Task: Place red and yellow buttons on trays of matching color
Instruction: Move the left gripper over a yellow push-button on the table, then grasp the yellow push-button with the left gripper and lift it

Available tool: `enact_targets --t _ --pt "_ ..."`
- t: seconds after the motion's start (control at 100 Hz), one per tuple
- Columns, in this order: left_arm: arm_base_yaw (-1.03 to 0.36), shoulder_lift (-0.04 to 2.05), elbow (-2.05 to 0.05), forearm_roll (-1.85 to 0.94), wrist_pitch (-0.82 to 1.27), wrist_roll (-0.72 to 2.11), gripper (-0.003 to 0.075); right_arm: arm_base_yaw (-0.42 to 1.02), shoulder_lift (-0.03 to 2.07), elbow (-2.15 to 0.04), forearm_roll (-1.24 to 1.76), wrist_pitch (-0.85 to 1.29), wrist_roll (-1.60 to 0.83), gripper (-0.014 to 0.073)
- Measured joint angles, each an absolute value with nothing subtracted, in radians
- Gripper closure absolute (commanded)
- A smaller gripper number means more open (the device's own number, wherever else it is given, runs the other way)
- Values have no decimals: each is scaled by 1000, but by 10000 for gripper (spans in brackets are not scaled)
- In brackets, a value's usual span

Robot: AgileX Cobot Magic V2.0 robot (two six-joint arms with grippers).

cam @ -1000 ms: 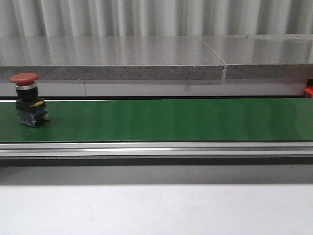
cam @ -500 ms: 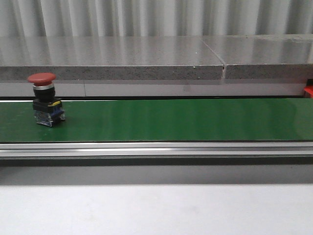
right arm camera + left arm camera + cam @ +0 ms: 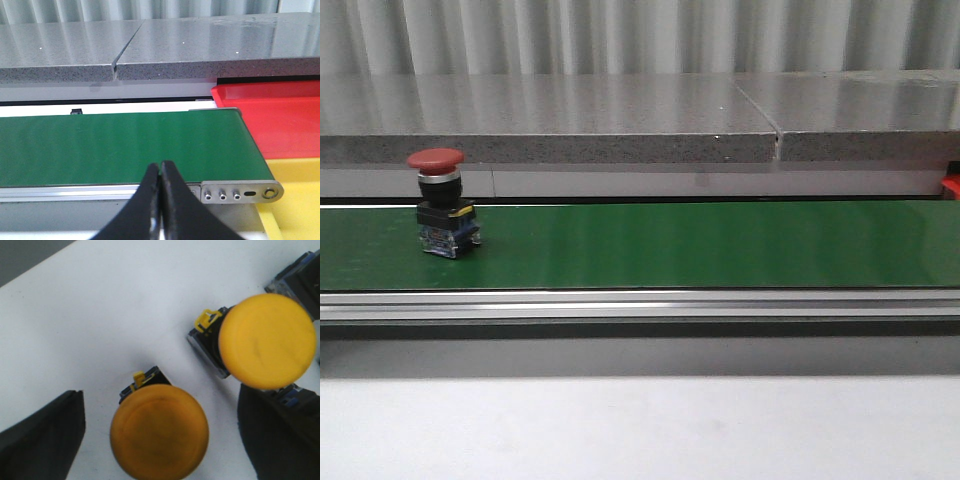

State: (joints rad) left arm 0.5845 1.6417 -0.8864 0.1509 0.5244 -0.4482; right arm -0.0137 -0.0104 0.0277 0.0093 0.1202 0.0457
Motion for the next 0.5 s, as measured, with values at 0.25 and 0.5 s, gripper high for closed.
enact_targets --t 0.25,0.5 --pt "585 1644 -886 143 514 -448 680 -14 -10 28 9 120 46 662" --pt "580 1620 -886 135 557 -450 741 -14 -10 28 9 120 46 662"
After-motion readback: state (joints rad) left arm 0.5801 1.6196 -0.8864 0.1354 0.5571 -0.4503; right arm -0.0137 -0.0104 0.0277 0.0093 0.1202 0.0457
